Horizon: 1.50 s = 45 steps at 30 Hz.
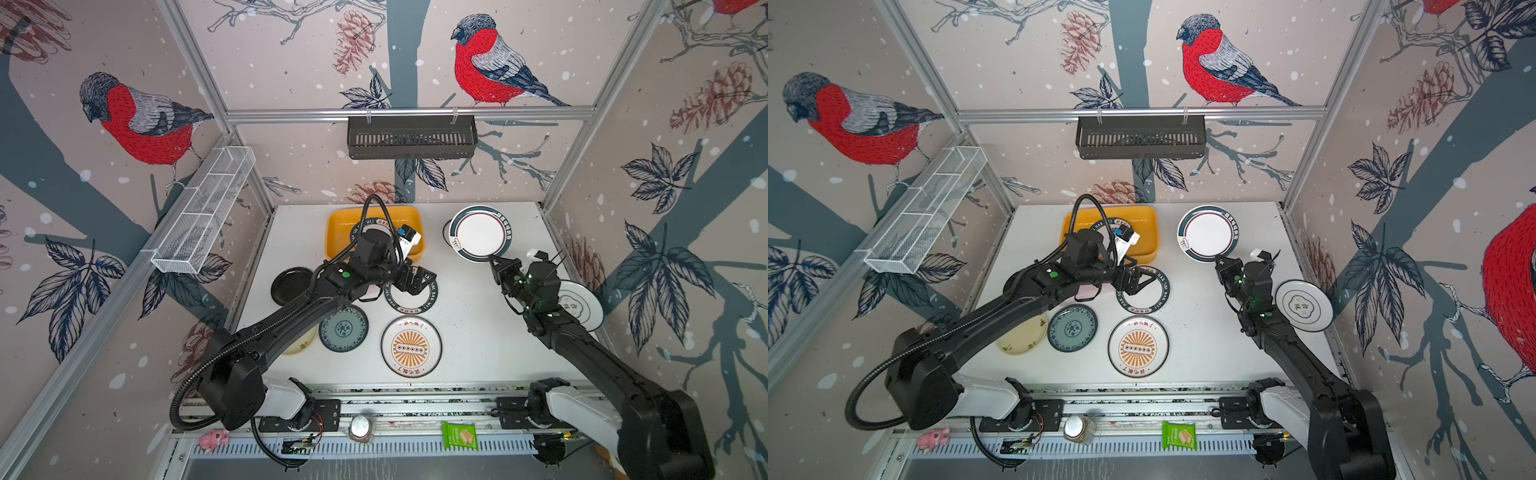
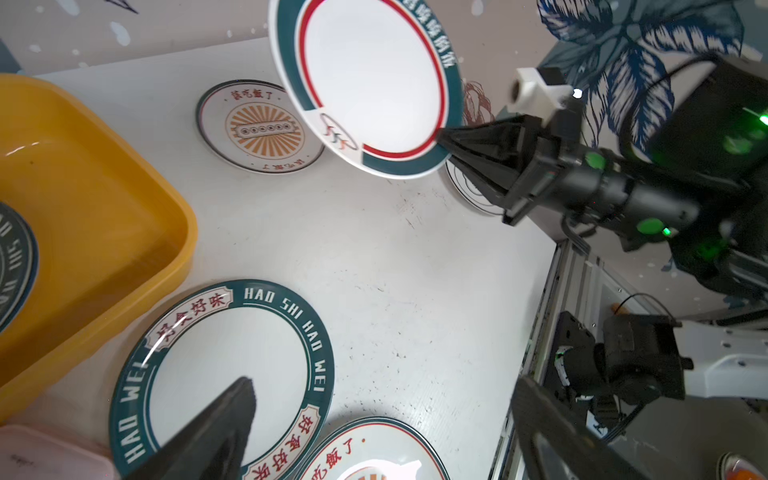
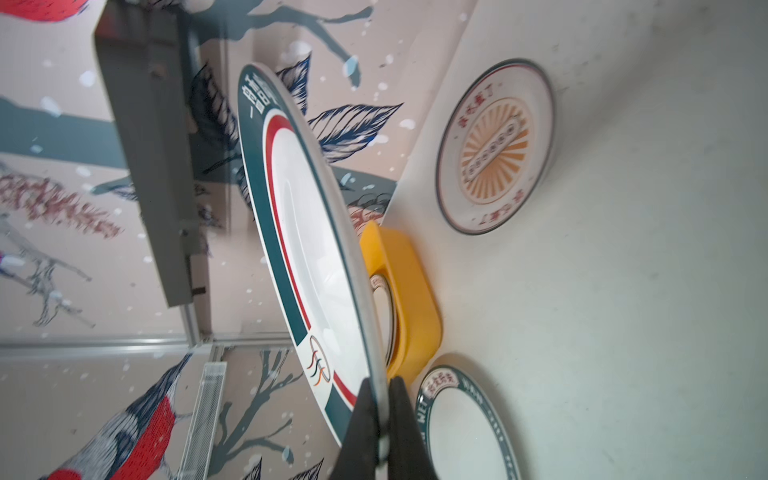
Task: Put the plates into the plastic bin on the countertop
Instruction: 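Carry the plate toward the left gripper and grasp it with the left gripper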
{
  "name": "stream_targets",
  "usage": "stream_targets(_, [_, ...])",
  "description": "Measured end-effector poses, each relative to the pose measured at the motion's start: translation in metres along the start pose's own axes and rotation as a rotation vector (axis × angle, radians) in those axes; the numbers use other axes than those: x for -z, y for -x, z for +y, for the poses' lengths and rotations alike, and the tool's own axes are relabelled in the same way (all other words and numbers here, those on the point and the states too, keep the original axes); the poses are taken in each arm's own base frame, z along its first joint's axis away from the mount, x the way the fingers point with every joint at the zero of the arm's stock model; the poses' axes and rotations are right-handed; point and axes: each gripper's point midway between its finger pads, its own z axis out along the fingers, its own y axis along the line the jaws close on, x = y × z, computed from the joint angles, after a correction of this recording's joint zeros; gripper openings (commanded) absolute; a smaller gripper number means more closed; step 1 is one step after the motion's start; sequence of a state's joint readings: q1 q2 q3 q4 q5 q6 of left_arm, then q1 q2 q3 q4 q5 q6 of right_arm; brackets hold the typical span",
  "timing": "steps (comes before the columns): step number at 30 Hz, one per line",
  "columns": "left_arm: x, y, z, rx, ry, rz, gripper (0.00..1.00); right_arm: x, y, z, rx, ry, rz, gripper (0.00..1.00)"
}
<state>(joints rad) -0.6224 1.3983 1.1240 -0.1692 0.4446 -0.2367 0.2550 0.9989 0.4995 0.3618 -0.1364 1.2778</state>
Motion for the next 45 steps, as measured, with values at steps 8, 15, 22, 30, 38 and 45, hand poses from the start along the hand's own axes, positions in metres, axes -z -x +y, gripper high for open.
stream_targets(8, [0.019,0.018,0.035,0.167,-0.043,-0.063,0.93,0.011,-0.059,0.024,0.105,0.045,0.143,0.00])
stream_targets(15, [0.025,0.024,0.047,0.229,-0.058,-0.086,0.87,0.007,-0.095,0.023,0.152,0.054,0.246,0.01])
stream_targets(22, [0.020,0.020,0.062,0.266,-0.034,-0.076,0.78,0.009,-0.117,0.034,0.180,0.112,0.322,0.01])
stream_targets(30, [0.013,0.013,0.073,0.315,-0.038,-0.052,0.50,0.011,-0.126,0.043,0.204,0.162,0.366,0.00])
stream_targets(38, [0.011,0.014,0.069,0.331,-0.074,-0.052,0.33,0.010,-0.131,0.044,0.220,0.184,0.387,0.01])
stream_targets(45, [0.011,0.014,0.069,0.344,-0.093,-0.051,0.11,0.007,-0.133,0.040,0.219,0.179,0.392,0.01])
